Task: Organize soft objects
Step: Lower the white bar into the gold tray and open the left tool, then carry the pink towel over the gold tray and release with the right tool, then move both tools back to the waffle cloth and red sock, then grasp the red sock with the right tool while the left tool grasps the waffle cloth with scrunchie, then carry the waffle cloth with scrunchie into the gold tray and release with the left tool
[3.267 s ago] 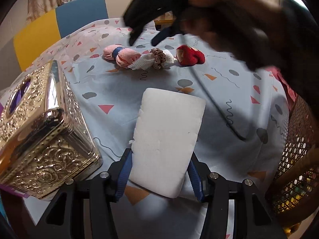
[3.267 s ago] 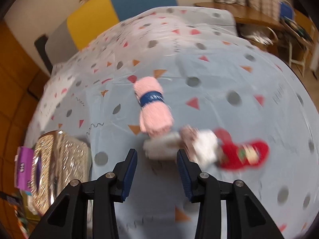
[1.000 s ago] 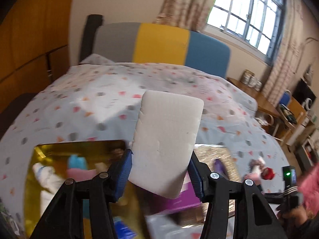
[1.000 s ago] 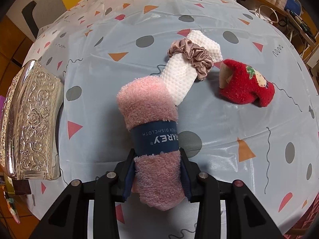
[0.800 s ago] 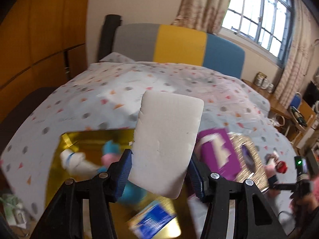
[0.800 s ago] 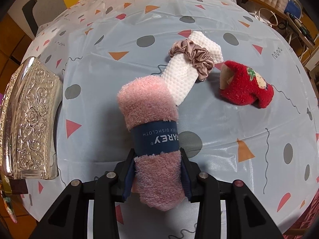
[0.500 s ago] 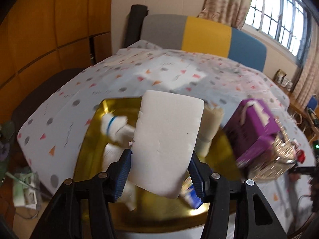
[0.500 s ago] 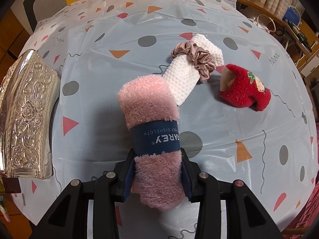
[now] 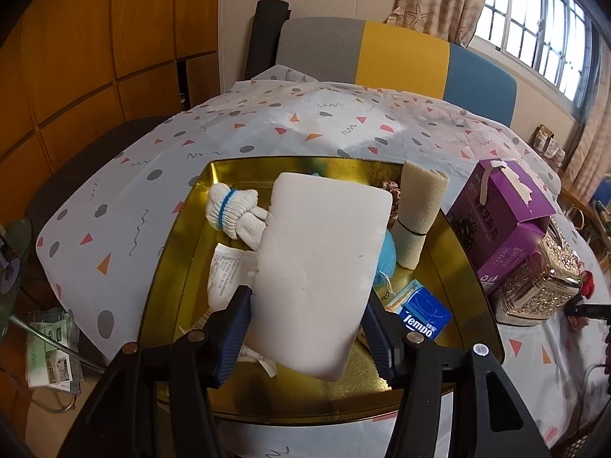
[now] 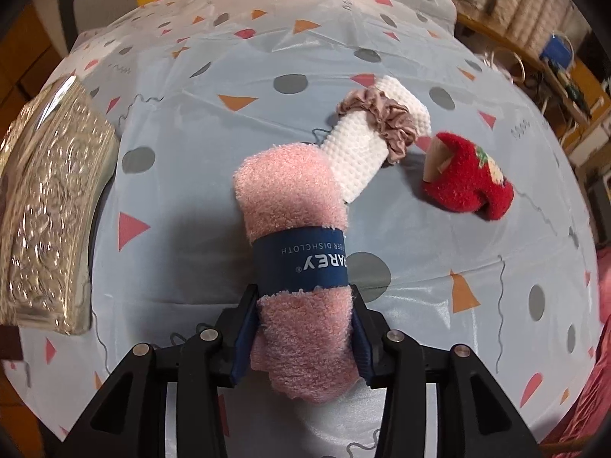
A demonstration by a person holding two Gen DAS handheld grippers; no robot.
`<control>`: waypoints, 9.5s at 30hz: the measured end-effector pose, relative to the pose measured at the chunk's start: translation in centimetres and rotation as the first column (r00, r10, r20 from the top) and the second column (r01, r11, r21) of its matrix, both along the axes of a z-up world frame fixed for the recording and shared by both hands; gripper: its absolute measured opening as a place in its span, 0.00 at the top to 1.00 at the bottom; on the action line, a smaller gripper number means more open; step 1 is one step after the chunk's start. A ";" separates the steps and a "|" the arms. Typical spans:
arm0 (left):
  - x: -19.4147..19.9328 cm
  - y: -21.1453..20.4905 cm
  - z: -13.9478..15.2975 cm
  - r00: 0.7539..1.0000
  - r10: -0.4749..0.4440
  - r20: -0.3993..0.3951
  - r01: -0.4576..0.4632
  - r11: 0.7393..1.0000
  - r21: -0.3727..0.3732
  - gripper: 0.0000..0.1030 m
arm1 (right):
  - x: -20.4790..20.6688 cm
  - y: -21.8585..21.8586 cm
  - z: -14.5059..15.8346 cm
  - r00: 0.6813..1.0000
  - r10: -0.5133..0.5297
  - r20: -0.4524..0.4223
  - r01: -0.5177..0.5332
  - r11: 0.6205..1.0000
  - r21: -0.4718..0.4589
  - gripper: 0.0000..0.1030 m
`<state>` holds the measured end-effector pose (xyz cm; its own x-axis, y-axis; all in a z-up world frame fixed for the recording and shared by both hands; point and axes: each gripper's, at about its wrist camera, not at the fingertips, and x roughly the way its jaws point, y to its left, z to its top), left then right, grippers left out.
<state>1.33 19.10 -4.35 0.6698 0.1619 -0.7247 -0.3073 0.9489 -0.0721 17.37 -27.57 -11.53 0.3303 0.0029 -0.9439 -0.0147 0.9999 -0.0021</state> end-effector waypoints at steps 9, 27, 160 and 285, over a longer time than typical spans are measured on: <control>0.1 0.3 -0.8 1.000 0.006 -0.023 -0.006 1.000 -0.019 0.43 | -0.7 0.6 -0.1 1.000 0.024 0.010 -0.024 0.999 -0.028 0.58; -1.0 2.8 -0.9 0.998 0.033 -0.047 -0.039 0.989 -0.142 0.42 | -0.9 1.1 0.3 0.998 0.062 0.018 -0.061 0.996 -0.070 0.58; 6.9 -27.5 10.0 0.745 -0.660 0.097 0.640 0.748 0.176 0.09 | 2.2 -18.8 2.3 0.748 -0.654 -0.110 0.585 0.573 0.574 0.41; -0.1 6.9 -2.2 0.995 0.090 -0.044 -0.094 0.989 -0.113 0.48 | 5.2 -6.2 0.3 0.987 -0.132 0.095 0.152 0.956 -0.253 0.82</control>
